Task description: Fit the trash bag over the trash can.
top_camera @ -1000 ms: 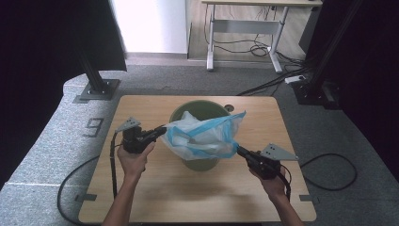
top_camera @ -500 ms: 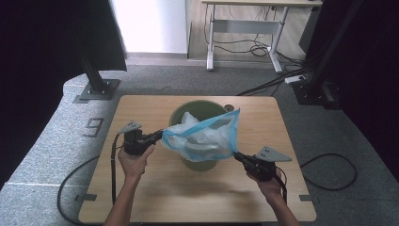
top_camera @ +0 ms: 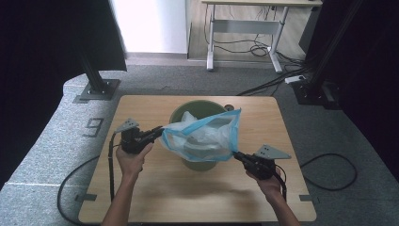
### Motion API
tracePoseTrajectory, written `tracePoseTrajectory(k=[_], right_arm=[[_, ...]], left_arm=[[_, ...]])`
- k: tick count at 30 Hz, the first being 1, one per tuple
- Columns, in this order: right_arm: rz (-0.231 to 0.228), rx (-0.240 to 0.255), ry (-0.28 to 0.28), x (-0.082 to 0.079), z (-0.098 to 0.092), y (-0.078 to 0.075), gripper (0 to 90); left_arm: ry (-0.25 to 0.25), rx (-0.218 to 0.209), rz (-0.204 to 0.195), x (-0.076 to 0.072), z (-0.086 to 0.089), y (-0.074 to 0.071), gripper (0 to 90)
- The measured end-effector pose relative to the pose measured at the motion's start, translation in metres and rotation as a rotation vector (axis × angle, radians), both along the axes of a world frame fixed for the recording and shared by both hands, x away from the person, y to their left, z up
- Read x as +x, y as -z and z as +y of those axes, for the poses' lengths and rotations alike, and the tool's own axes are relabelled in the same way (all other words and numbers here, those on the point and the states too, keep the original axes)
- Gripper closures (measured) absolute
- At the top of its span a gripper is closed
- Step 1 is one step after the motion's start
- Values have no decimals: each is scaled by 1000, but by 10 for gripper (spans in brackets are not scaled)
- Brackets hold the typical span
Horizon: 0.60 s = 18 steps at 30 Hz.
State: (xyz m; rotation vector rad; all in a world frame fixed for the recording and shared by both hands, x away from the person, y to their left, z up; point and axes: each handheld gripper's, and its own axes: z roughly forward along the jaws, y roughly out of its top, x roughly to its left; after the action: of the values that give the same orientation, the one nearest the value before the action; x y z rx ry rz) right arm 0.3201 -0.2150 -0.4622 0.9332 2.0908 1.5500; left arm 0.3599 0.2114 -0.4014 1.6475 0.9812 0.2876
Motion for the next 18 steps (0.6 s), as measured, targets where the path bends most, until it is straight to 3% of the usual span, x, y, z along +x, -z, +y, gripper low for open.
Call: tracePoseTrajectory(k=[4,9,13,18], right_arm=[[-5,-7,-1,0,2,-1,887],[-5,-9,9,1,0,-3,887],[-8,-15,17,1,-2,-5,887],[-10,-17,26,2,-3,-7,887]], left_arm=[[5,36,-31,-6,0,-13,780],[23,41,-38,-9,2,-23,742],[28,51,-65,-13,4,-33,634],[33,75,-86,-17,0,-45,417]])
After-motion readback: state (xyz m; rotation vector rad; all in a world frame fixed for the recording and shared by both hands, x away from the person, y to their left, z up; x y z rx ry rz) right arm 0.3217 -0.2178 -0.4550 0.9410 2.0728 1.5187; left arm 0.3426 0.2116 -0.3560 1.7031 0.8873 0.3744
